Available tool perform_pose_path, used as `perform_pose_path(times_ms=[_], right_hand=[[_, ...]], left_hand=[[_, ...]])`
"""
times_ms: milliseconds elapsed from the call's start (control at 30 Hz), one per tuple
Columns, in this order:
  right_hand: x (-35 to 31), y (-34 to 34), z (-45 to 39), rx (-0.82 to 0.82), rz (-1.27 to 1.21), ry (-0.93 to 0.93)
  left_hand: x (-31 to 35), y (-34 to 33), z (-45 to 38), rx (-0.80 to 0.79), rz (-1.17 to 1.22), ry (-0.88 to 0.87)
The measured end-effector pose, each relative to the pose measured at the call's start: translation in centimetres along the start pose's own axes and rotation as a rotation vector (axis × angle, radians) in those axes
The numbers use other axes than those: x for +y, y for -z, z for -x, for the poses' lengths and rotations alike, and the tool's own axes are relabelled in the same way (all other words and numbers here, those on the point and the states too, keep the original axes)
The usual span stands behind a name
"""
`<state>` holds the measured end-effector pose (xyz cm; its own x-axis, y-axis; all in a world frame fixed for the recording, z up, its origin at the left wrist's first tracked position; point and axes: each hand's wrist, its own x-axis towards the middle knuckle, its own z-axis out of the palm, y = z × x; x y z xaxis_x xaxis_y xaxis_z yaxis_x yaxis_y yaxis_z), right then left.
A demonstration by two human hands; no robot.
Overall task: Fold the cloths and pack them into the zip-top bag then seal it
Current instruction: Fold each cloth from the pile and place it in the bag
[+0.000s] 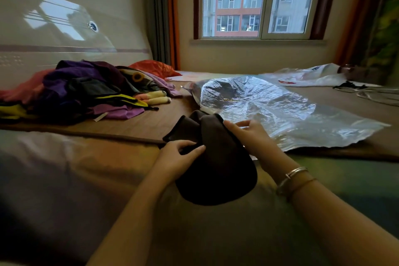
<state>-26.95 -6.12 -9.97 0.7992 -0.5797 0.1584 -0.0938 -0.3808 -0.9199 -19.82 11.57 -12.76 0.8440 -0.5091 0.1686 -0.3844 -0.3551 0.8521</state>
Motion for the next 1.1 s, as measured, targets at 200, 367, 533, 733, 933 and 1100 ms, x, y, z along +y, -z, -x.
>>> perform_pose_path(times_ms=[200,367,533,733,933,1100], right_hand=[[-0.6,0.1,0.6,-0.098,-0.078,0.034],[-0.1,2.8,1.0,-0.064,-0.595,-0.066],[1.3,5.0,2.5,-0.169,-0.492,-0.257],[1.4,4.9,3.5,-0.126,-0.346,-0.165],[0.5,5.9,4.7,-0.011,-0.447,-0.006],[-0.4,6.7,5.7,-0.025,-0.591,0.138]], left_hand=[[0.6,1.3,0.1,-0.083,-0.086,0.067],[-0.6,0.9,-0.2,0.035,-0.313,0.216],[-0.2,-0.9,-0.8,0.172,-0.424,0.221],[-0.4,-1.8,-2.3,0.253,-0.421,0.217],[0.0,-2.3,-3.1,0.247,-0.23,-0.031],[1.4,-3.2,-3.0,0.114,-0.047,-0.259]])
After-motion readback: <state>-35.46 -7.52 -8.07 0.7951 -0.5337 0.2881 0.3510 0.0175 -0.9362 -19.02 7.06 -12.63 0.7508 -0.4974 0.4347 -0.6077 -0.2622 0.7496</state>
